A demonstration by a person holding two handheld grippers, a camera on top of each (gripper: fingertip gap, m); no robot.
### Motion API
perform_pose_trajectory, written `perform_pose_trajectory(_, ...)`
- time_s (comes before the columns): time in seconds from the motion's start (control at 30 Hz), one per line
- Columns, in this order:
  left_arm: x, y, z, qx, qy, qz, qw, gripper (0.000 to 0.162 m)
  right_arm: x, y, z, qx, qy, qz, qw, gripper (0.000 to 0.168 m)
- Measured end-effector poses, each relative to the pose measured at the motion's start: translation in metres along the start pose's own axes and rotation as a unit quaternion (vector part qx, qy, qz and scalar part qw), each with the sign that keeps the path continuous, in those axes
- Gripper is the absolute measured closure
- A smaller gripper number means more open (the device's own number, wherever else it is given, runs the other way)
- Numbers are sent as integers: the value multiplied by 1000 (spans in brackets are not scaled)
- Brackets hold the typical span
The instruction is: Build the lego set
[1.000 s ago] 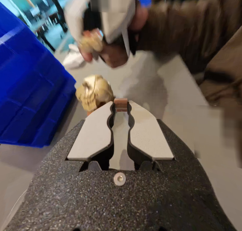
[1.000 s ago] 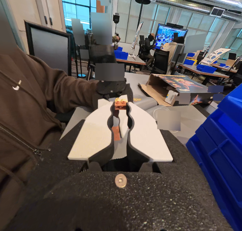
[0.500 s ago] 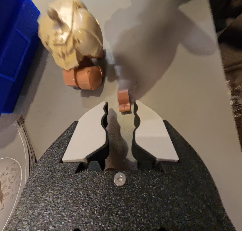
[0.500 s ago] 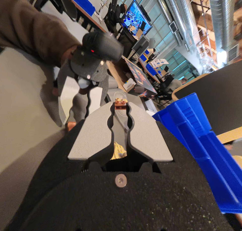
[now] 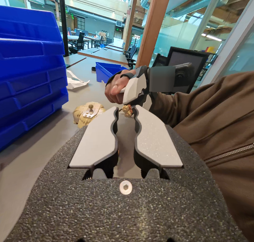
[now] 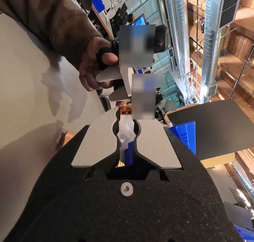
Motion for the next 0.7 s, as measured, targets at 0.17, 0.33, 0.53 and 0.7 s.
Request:
perform_pose_trajectory(0.17, -6, -2, 5, -27, 2, -33, 999, 144, 2, -1, 0, -4, 8, -5, 1000, 152)
perform_pose_trajectory(0.33, -9, -3, 8, -41, 6, -49, 998, 148, 3, -2, 0, -4, 12, -9, 1000, 152)
perform_pose_trajectory(0.53, -9, -2, 9, -56, 18, -48, 997, 153, 6, -2, -1, -6, 21, -17, 1000, 152)
perform_pose_trajectory(0.7, -9, 0, 10, -73, 22, -52, 996, 155, 8, -1, -4, 4, 26, -27, 999, 152)
Point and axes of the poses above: each gripper's, where its closed fingertips meet, z out along the fingers, x out of its top, y = z × x across the jaws, the point moved 9 cm from there along -z, back along the fingers, and after that the axes turned 11 degrees about -x, right-handed, at the moved point
